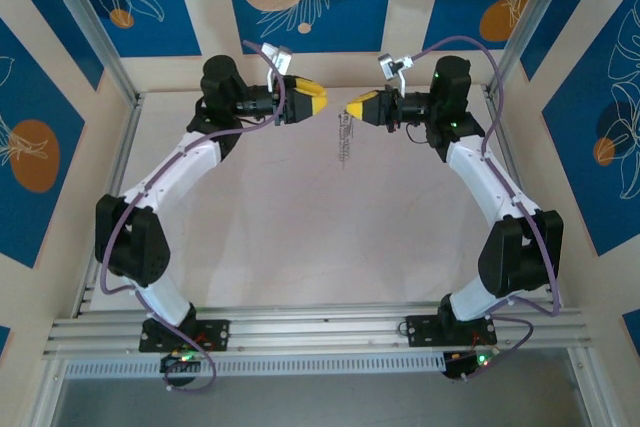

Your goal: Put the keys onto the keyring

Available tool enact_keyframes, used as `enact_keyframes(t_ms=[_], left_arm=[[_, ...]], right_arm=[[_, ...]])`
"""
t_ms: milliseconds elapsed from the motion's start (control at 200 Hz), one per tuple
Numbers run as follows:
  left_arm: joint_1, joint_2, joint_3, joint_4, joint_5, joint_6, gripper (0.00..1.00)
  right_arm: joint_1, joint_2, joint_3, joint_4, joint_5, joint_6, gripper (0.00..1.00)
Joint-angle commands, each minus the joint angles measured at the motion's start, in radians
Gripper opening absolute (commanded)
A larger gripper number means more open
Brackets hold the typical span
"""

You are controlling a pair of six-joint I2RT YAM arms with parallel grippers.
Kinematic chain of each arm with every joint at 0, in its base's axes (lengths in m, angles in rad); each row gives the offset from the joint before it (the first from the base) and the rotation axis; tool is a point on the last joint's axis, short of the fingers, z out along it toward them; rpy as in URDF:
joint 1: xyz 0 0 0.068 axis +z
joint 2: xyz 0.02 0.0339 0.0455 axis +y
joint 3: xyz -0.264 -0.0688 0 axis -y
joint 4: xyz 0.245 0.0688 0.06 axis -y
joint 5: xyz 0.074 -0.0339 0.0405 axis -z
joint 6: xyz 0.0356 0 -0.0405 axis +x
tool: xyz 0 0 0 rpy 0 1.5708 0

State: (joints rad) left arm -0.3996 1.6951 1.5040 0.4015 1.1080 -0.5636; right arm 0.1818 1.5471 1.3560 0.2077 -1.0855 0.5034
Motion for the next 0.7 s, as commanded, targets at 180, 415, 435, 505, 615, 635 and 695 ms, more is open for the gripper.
enact_keyframes(t_ms=[180,415,435,505,615,635,695], left_arm=[[-0.005,0.039,0.059,-0.108,0.068,0.073,0.46],[-0.026,0.052,0.062,-0.119,0.079,0.082,0.45],[-0.027,0.055,0.062,-0.12,0.08,0.083,0.45],[-0.031,0.056,0.06,-0.121,0.081,0.085,0.45],[-0.037,0.061,0.059,-0.121,0.084,0.085,0.44],[-0.039,0.061,0.059,-0.121,0.084,0.086,0.43],[-0.043,0.063,0.059,-0.121,0.085,0.088,0.43]], right_arm=[[0.013,0.022,0.046,-0.044,-0.07,-0.029,0.0],[0.029,0.031,0.053,-0.045,-0.067,-0.032,0.0],[0.031,0.033,0.051,-0.046,-0.067,-0.032,0.0],[0.034,0.036,0.054,-0.046,-0.064,-0.033,0.0],[0.04,0.039,0.056,-0.046,-0.063,-0.034,0.0],[0.04,0.039,0.055,-0.046,-0.062,-0.035,0.0],[0.042,0.041,0.056,-0.046,-0.061,-0.036,0.0]])
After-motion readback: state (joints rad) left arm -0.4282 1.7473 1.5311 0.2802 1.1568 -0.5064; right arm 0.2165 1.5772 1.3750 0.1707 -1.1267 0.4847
